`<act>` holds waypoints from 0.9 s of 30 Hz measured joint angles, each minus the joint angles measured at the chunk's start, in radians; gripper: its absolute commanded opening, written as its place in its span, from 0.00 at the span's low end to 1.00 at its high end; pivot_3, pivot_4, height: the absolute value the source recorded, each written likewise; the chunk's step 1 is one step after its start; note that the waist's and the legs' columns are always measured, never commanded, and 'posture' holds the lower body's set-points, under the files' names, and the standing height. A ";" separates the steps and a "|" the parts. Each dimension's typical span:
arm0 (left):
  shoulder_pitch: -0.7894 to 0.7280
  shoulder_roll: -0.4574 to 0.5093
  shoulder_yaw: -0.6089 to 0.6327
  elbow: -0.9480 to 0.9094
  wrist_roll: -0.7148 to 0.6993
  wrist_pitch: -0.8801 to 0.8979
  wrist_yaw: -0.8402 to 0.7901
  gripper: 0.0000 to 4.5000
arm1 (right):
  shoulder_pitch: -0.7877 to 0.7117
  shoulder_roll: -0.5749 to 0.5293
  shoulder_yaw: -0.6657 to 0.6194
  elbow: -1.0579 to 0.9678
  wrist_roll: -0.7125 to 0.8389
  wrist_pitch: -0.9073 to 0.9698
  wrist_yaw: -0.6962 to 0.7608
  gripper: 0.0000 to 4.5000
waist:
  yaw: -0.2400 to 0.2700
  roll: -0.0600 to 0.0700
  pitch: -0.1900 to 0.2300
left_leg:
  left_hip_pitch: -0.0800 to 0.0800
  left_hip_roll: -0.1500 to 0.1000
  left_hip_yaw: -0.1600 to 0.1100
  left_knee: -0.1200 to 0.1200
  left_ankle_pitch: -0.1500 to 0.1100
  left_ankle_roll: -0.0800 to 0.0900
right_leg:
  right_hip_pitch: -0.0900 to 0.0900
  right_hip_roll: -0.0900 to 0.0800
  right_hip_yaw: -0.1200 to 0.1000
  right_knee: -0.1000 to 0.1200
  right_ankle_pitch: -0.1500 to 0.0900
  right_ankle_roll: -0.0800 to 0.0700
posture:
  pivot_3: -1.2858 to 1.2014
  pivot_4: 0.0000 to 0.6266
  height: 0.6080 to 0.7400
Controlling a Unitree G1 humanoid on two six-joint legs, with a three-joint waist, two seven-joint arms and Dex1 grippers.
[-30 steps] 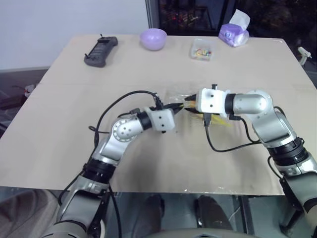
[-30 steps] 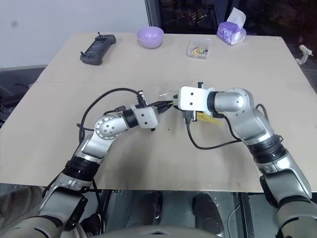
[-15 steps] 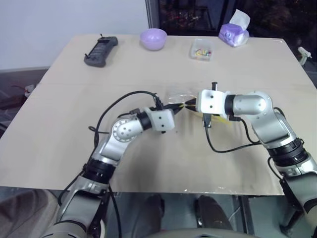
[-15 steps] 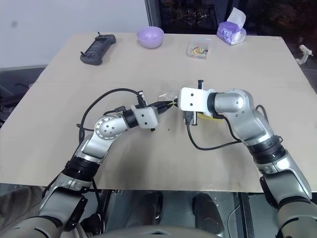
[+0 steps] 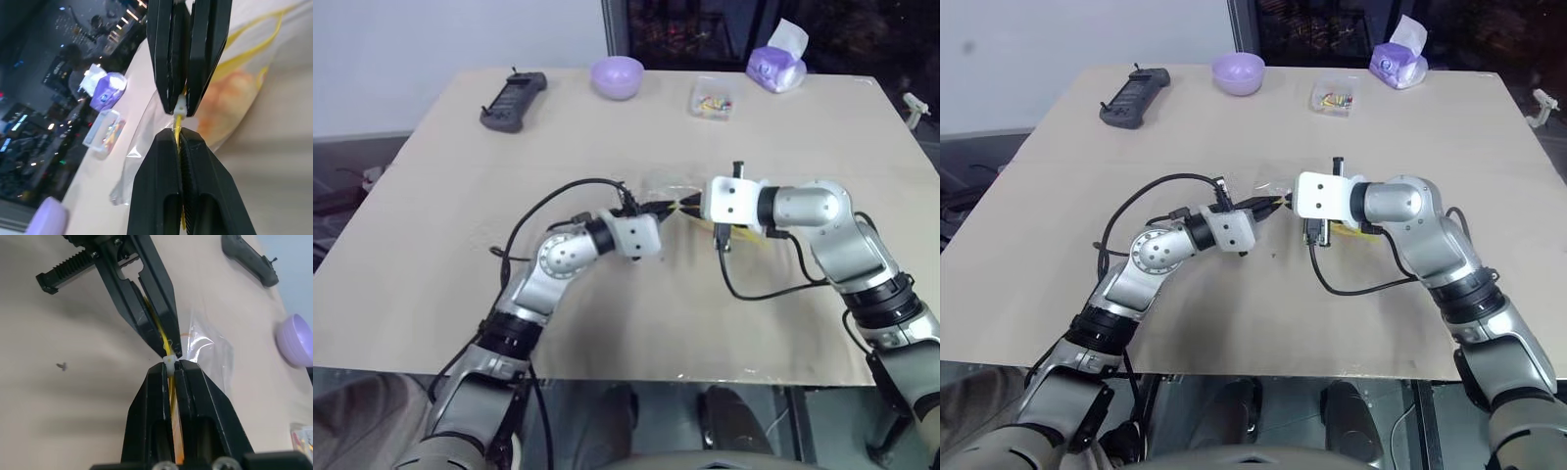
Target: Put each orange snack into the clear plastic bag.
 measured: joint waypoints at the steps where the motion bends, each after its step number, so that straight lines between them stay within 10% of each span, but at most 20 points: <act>1: -0.008 0.002 -0.006 0.007 0.016 0.009 0.014 0.00 | 0.000 -0.002 0.000 0.006 -0.005 0.000 -0.004 0.02 | 0.000 0.000 0.000 | 0.000 0.000 0.000 0.000 0.000 0.000 | 0.000 0.000 0.000 0.000 0.000 0.000 | 0.52 0.24 1.00; 27: -0.026 0.034 -0.007 0.094 0.096 0.143 0.098 0.00 | 0.037 -0.145 0.010 0.006 -0.114 0.228 -0.002 0.02 | 0.000 0.000 0.000 | 0.000 0.000 0.000 0.000 0.000 0.000 | 0.000 0.000 0.000 0.000 0.000 0.000 | 0.52 0.24 1.00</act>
